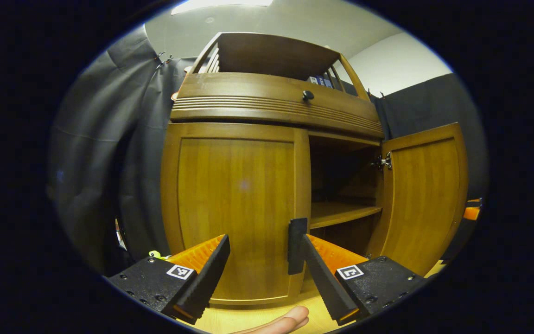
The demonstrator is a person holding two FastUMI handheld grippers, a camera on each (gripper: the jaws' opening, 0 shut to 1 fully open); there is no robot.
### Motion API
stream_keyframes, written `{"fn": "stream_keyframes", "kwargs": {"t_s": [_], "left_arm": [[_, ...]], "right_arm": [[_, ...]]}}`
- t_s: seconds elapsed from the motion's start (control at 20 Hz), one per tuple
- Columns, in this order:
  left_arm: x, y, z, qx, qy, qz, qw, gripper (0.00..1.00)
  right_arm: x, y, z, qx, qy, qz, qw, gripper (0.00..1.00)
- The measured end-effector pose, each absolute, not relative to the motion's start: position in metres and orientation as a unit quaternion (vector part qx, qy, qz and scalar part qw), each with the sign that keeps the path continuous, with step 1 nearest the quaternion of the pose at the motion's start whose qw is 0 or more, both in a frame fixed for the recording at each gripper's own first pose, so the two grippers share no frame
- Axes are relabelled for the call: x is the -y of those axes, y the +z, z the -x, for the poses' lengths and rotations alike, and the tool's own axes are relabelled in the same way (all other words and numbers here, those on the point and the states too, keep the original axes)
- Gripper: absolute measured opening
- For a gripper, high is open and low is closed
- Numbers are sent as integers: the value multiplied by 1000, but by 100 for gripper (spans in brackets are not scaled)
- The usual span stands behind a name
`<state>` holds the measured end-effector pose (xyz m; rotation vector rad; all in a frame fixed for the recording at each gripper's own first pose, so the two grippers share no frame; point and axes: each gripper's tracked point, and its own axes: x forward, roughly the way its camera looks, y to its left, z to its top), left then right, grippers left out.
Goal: Open the right door of the double-door shoe cabinet with the right hand, and open the left door with the left hand.
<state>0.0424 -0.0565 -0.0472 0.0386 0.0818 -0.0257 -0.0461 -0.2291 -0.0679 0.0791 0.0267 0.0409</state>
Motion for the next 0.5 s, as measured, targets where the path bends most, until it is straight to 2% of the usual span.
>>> {"fn": "stream_keyframes", "kwargs": {"t_s": [0.1,0.15,0.2,0.3,0.35,0.4,0.5], "left_arm": [[61,-55,-56,-36,-3,-24,999,93],[64,-61,-63,-35,1,-23,999,96],[67,-67,-67,-36,2,-21,999,93],[76,-83,-78,-48,9,-20,999,96],[74,-88,-85,-48,22,-27,998,93],[73,-92,-90,-49,29,-33,998,96],[79,-93,-100,-39,27,-24,999,96]], "right_arm": [[224,-52,67,19,0,-30,999,100],[217,-45,76,35,0,-32,999,97],[211,-38,86,50,-2,-39,998,100],[206,-38,101,59,-13,-53,997,100],[205,-40,107,59,-19,-56,996,99],[205,-45,117,61,-29,-57,996,96],[200,-50,125,60,-46,-48,996,100]]}}
